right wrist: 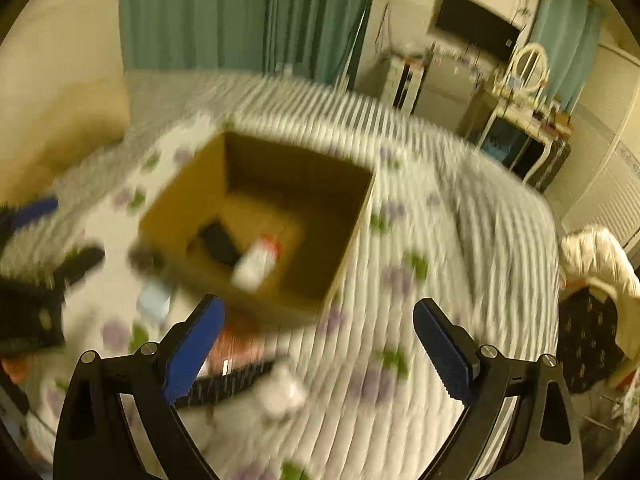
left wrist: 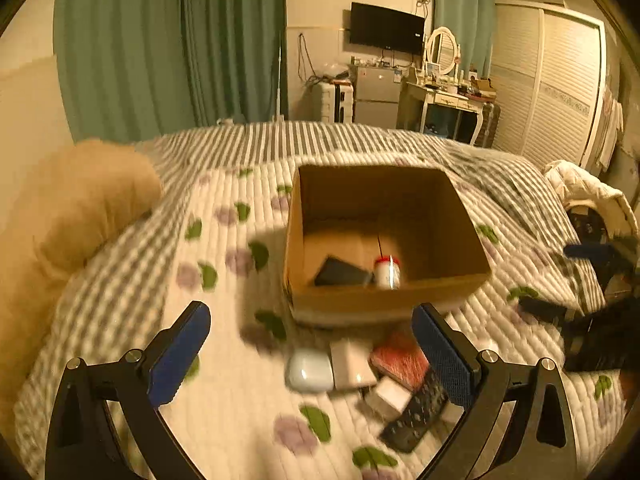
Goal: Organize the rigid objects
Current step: 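Grasp the white plastic bottle with the right tool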
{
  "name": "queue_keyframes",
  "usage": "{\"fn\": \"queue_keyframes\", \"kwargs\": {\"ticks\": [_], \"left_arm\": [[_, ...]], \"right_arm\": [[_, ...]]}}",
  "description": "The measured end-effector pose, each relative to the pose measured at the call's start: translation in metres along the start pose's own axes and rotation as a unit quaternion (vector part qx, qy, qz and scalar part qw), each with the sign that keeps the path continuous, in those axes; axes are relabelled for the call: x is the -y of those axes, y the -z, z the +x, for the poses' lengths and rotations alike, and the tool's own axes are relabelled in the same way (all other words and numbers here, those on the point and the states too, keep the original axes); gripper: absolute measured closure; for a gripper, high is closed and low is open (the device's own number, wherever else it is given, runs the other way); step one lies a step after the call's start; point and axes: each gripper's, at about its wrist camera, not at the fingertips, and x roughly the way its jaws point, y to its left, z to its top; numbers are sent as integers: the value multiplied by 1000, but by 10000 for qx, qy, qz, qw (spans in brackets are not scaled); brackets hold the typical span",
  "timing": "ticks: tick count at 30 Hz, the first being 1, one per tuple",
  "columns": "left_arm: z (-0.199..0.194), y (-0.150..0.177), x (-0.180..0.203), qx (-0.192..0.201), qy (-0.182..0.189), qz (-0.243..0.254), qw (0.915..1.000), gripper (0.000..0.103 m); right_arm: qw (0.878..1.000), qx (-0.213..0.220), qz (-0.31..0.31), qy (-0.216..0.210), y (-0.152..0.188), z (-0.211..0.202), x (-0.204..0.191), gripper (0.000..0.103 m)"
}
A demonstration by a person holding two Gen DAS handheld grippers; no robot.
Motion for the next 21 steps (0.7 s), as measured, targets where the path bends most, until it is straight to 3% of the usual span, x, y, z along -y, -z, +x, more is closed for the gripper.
{"fn": "queue_keyframes", "kwargs": {"ticks": [3, 6, 11, 14, 18, 21], "left_arm": [[3, 22, 1, -39, -80, -92, 9999, 0], [14, 35, 1, -150, -102, -86, 9998, 0], [35, 55, -4, -343, -215, -91, 9991, 0], [45, 61, -10, -491, -240, -173, 9984, 0], [51, 66, -13, -562, -294, -173, 9978, 0], [51, 67, -9, -552, -261, -120, 9981, 0]], "right_arm": [[9987, -475, -174, -99, 36, 19, -19, 7], [9960, -855, 28, -242, 53, 40, -25, 8], [9884, -1421, 409, -333, 61, 85, -26, 12], [9859, -1534, 559, -352, 63, 103, -27, 15], [9855, -1390, 790, -570, 56, 111, -26, 36], [9899, -1108, 743, -480, 53, 105, -27, 51]]}}
